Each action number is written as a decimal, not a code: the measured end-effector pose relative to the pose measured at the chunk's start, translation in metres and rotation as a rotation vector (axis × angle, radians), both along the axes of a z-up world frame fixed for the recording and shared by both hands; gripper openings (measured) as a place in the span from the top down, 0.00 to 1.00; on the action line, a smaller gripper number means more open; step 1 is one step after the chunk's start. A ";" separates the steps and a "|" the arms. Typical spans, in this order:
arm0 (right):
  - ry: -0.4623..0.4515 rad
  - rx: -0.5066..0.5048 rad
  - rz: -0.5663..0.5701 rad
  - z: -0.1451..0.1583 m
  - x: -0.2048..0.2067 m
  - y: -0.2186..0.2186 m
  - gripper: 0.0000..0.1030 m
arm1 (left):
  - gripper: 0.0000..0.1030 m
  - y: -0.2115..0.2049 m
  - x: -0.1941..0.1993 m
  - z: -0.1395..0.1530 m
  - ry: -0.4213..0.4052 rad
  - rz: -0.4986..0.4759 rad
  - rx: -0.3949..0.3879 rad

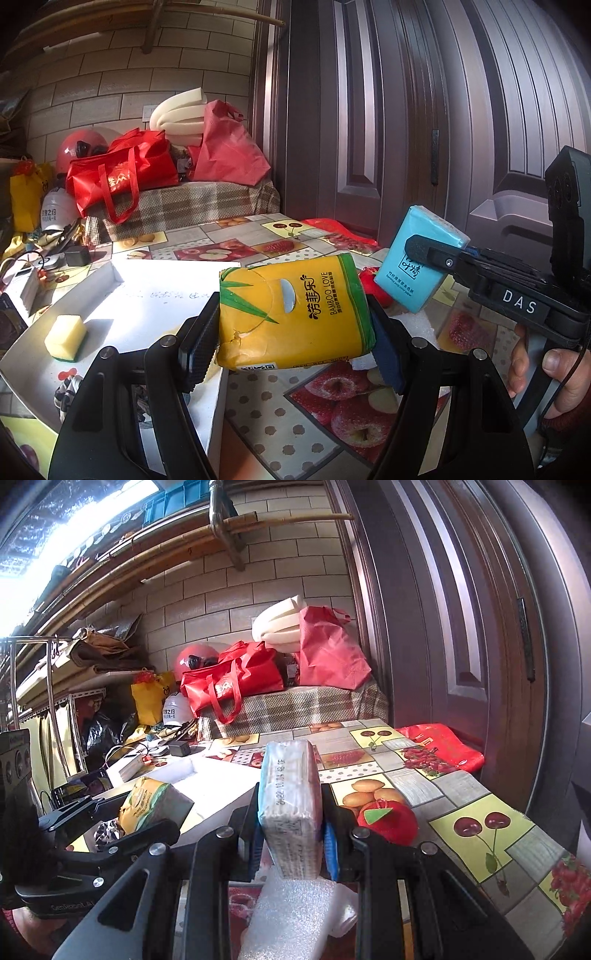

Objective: Organize soft objects

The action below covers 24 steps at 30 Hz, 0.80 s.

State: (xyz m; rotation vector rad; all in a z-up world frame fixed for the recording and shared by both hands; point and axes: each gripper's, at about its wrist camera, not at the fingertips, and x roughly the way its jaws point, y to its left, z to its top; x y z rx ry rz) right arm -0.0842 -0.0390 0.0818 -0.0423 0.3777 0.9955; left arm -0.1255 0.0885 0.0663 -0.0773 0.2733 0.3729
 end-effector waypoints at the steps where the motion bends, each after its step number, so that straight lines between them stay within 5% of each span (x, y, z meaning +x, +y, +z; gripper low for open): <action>1: 0.000 -0.002 0.007 0.000 -0.002 0.002 0.74 | 0.29 0.001 -0.001 0.000 0.000 0.005 0.003; 24: 0.040 -0.108 0.181 -0.020 -0.033 0.077 0.74 | 0.29 0.117 -0.076 -0.007 -0.013 0.372 -0.006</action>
